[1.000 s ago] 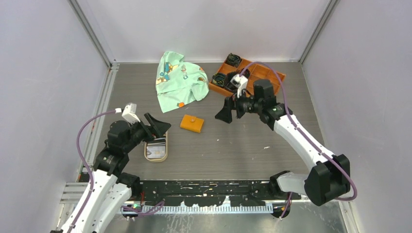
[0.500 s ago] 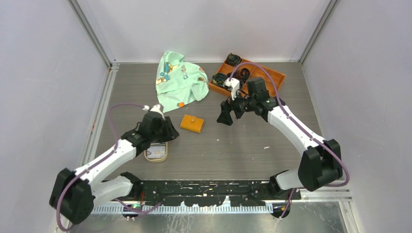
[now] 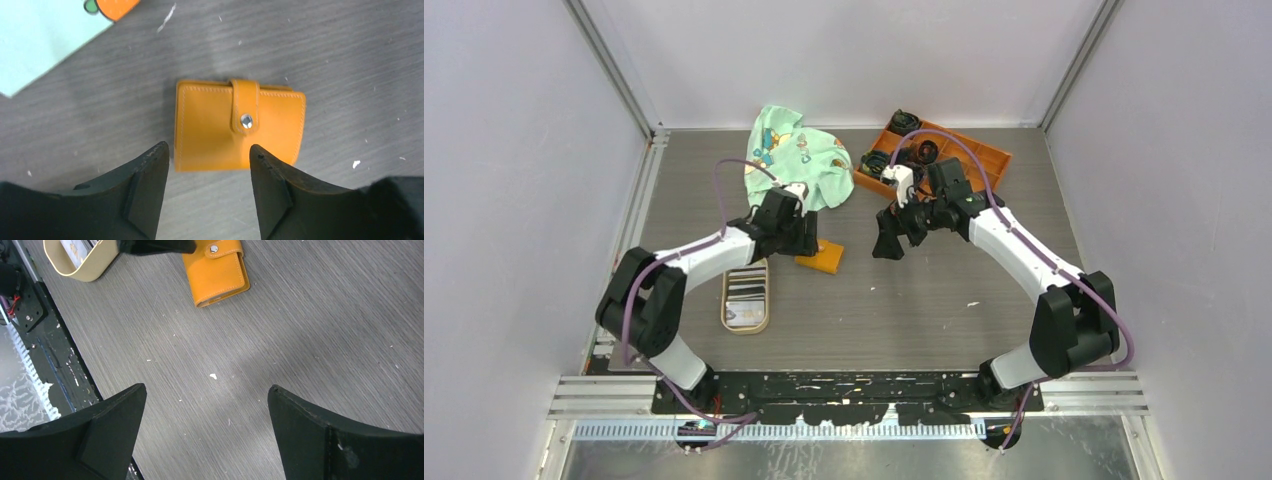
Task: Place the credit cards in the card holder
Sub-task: Open the card holder at the center of the board.
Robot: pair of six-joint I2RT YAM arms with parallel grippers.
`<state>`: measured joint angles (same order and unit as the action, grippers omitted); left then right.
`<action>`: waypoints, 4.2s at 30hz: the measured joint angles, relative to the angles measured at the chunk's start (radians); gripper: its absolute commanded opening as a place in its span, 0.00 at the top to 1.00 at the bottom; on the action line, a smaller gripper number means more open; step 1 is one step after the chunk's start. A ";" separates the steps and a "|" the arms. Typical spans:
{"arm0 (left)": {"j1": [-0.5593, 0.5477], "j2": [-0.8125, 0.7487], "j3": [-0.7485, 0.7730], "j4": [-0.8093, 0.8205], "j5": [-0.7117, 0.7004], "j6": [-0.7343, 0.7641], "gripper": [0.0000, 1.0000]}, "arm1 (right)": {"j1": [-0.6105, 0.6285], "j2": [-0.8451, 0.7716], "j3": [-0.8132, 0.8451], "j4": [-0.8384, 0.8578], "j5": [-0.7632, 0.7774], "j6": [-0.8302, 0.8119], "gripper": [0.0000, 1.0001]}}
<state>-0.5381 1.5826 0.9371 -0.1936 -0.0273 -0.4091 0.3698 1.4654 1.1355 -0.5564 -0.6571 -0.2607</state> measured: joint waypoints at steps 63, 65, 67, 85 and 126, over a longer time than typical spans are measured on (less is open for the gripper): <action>-0.203 0.421 0.211 0.288 0.729 0.053 0.98 | 0.121 0.147 -0.165 -0.271 0.064 -1.185 0.85; -0.203 0.421 0.211 0.288 0.730 0.055 0.98 | 0.124 0.146 -0.165 -0.274 0.069 -1.190 0.93; -0.202 0.421 0.211 0.290 0.731 0.055 0.98 | 0.126 0.145 -0.164 -0.275 0.073 -1.195 0.99; -0.172 0.443 0.218 0.314 0.768 0.054 1.00 | 0.042 0.033 -0.185 -0.324 0.025 -1.244 0.68; -0.158 0.470 0.241 0.311 0.814 0.053 1.00 | 0.143 0.106 -0.150 -0.306 0.131 -1.185 0.99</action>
<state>-0.6956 2.0529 1.1782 0.1169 0.7864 -0.3561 0.5133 1.5719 0.9859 -0.8627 -0.5259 -1.4456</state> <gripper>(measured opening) 0.028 0.076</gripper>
